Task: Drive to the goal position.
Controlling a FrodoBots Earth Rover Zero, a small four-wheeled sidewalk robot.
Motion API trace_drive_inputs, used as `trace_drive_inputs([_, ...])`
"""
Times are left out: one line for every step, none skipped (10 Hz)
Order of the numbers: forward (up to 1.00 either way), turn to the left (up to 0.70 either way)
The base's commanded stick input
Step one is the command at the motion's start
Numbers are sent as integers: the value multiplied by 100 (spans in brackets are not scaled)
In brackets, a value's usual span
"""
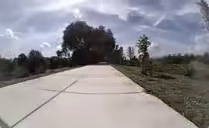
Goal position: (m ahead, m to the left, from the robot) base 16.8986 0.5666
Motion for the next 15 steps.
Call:
trace_drive_inputs([85, 0])
trace_drive_inputs([85, 0])
trace_drive_inputs([85, 0])
trace_drive_inputs([85, 0])
trace_drive_inputs([85, 0])
trace_drive_inputs([85, 0])
trace_drive_inputs([85, 0])
trace_drive_inputs([85, 0])
trace_drive_inputs([85, 0])
trace_drive_inputs([85, 0])
trace_drive_inputs([85, 0])
trace_drive_inputs([85, 0])
trace_drive_inputs([85, 0])
trace_drive_inputs([85, 0])
trace_drive_inputs([85, 0])
